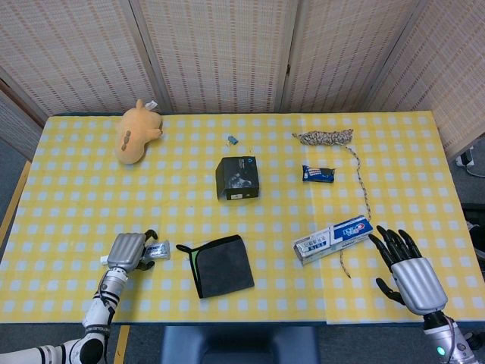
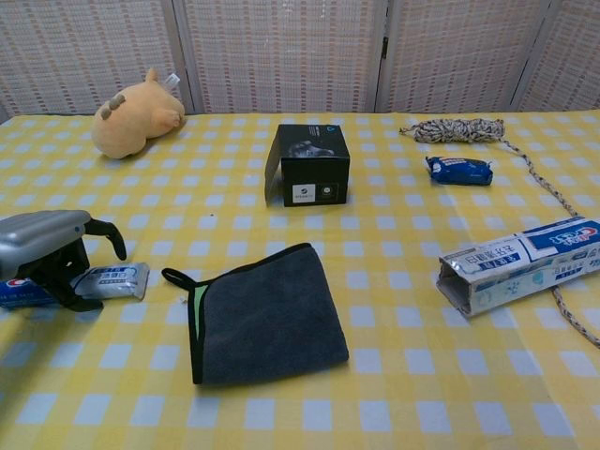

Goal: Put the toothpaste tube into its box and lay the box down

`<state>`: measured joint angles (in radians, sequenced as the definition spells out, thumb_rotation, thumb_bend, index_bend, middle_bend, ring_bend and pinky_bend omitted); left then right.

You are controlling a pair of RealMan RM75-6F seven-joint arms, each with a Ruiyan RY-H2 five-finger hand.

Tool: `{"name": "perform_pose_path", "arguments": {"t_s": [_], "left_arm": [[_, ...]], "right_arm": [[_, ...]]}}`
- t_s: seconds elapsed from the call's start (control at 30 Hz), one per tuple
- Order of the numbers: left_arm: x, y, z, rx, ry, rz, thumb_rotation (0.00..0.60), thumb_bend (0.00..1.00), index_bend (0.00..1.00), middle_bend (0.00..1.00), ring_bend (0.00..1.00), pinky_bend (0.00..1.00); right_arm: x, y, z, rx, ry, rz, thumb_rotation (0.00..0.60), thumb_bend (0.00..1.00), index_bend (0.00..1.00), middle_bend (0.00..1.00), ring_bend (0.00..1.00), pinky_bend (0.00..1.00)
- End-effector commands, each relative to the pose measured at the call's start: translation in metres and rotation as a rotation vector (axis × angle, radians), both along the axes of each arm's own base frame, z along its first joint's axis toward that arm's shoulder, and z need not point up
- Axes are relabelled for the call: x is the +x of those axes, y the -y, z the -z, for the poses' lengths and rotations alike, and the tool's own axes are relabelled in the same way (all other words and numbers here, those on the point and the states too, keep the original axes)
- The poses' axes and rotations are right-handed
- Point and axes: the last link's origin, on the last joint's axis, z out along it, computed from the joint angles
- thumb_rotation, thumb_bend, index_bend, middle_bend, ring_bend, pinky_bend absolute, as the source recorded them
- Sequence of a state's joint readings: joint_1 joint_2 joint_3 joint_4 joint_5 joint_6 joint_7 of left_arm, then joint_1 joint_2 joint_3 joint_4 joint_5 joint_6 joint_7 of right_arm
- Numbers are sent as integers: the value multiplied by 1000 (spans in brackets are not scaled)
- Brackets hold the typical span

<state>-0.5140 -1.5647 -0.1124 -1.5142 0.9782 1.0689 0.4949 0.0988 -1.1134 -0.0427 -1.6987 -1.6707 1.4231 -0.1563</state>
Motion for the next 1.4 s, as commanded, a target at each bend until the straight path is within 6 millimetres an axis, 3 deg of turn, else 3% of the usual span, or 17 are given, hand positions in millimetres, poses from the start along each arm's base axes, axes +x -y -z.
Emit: {"name": "perform_pose_path", "arguments": {"t_s": [0.03, 0.33, 0.43, 0.57, 0.77, 0.97, 1.17, 1.4], "left_arm": [[-1, -1, 0, 4, 2, -1, 600, 241, 419, 1000, 1000, 1000], [-5, -3, 2, 1, 2, -11, 600, 241, 514, 1000, 1000, 1000], [-4, -2, 2, 3, 7, -9, 600, 241, 592, 1000, 1000, 1000], [1, 0, 0, 18, 18, 11, 600, 378, 776, 1000, 1000, 1000], [8, 8, -4, 14, 99, 5, 600, 472, 916, 1000, 1000, 1000], [15, 14, -13, 31, 181, 14, 600, 512, 965, 1000, 1000, 1000], [23, 17, -29, -6, 407, -68, 600, 542, 987, 1000, 1000, 1000], [25, 17, -50, 37, 537, -55, 600, 552, 989, 1000, 1000, 1000]], "right_arm": [[0, 0, 0, 0, 0, 1, 600, 334, 0, 0, 0, 0], [0, 1, 1, -1, -5, 3, 600, 334, 0, 0, 0, 0], [0, 1, 2, -1, -4, 3, 600, 335, 0, 0, 0, 0], [0, 1, 2, 2, -5, 3, 600, 335, 0, 0, 0, 0], [0, 0, 2, 3, -7, 4, 600, 335, 0, 0, 0, 0], [-1, 2, 6, 18, -15, 14, 600, 334, 0, 0, 0, 0], [0, 7, 10, 32, -14, 22, 600, 334, 0, 0, 0, 0], [2, 28, 16, 56, -47, 13, 600, 334, 0, 0, 0, 0]]}}
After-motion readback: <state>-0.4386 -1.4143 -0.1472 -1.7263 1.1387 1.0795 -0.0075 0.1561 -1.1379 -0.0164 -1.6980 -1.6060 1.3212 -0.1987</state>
